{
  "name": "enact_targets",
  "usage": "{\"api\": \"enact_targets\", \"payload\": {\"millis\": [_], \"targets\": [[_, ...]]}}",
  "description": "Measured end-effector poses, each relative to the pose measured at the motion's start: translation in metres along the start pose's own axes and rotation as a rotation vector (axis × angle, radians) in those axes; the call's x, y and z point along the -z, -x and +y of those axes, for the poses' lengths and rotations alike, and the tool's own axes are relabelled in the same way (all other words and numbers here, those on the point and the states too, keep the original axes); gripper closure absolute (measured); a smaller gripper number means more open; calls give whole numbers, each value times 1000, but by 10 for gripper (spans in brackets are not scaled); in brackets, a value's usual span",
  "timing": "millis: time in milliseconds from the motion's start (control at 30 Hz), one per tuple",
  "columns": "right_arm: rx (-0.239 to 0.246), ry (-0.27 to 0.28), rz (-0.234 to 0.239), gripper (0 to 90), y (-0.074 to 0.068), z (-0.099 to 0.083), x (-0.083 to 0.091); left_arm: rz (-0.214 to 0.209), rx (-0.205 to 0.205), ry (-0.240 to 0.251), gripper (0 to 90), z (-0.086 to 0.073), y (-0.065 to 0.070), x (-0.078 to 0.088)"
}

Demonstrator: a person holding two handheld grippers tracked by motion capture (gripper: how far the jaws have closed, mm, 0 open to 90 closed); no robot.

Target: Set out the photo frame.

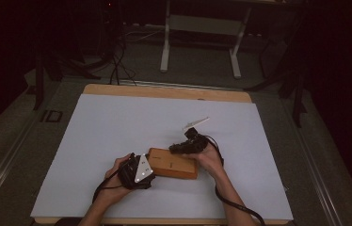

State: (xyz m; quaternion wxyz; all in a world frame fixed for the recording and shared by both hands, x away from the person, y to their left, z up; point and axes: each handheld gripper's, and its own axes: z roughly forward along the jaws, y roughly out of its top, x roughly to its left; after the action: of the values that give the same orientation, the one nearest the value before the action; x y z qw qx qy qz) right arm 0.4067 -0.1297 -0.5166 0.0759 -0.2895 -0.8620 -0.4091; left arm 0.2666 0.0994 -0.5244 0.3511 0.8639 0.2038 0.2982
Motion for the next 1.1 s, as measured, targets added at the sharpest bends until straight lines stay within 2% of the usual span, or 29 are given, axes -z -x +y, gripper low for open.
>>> {"api": "enact_targets", "payload": {"millis": [100, 133, 167, 267, 400, 600, 767, 933, 1100], "targets": [[18, -3, -19, 824, -2, 0, -1, 4, 2, 21, 346, 3, 1, 2], [24, -8, -23, 816, -3, 0, -1, -4, -15, 53, 346, 5, 4, 5], [27, -14, -21, 805, -3, 0, -2, -8, -27, 55, 400, 7, 6, 4], [53, -30, -28, 797, -6, 2, -2, -2, -43, 51, 419, 8, 9, 3], [55, -36, -30, 753, -7, 3, -1, 1, -41, 59, 434, 9, 8, 4], [93, -39, -63, 647, -13, 5, 1, 11, -38, 67, 449, 10, 7, 5], [109, -36, -89, 617, -15, 5, 2, 11, -33, 66, 454, 11, 5, 5], [106, -29, -113, 597, -15, 3, 6, 8, -17, 81, 462, 12, 3, 5], [103, -17, -129, 590, -15, 0, 12, 4, -20, 77, 470, 12, 2, 5]]}}
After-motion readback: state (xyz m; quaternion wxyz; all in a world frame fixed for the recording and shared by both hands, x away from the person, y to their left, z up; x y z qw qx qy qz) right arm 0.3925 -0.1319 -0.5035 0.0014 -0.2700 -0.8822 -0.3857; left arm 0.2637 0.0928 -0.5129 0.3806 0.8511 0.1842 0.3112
